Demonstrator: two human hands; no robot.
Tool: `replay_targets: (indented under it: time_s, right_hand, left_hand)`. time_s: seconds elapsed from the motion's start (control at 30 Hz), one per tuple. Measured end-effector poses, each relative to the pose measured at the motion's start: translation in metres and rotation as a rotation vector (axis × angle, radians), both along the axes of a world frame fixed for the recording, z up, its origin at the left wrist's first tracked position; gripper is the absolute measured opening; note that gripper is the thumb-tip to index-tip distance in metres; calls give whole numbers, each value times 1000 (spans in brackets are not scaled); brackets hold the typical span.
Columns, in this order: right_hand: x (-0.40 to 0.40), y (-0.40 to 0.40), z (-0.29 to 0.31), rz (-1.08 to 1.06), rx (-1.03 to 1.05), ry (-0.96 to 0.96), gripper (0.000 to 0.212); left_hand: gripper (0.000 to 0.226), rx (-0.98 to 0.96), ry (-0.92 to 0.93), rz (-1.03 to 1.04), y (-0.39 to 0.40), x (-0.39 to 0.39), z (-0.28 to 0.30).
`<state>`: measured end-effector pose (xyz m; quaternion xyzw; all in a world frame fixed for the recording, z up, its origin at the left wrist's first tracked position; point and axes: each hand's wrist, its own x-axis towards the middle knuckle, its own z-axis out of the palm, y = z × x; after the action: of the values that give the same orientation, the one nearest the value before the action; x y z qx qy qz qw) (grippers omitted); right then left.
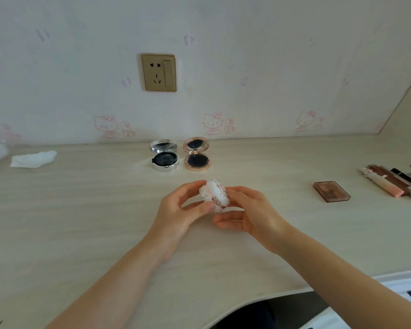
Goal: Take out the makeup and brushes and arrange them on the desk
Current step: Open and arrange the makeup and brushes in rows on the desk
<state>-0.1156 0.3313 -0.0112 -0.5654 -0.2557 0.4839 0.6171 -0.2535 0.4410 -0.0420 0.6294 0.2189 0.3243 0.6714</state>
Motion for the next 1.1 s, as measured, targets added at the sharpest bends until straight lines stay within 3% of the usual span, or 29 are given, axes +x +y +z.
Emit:
replay_targets:
  time_s: [0.2,0.4,0.67,1.1]
  right_hand:
    - [5,-2,6,-98,-53,-760,36]
    - [2,-6,14,89,29,-1071,44]
    - [10,-4,24,134,17,-1005,46]
    - [8,-3,28,292,-40,-1353,39]
  left_hand:
    - [56,-50,-11,-5,0,0,-1]
    - [53,-34,10,-31,0,-2,2]
    - [57,18,38,-44,-4,-4,5]
    - [51,-6,49,-19,-3,-5,5]
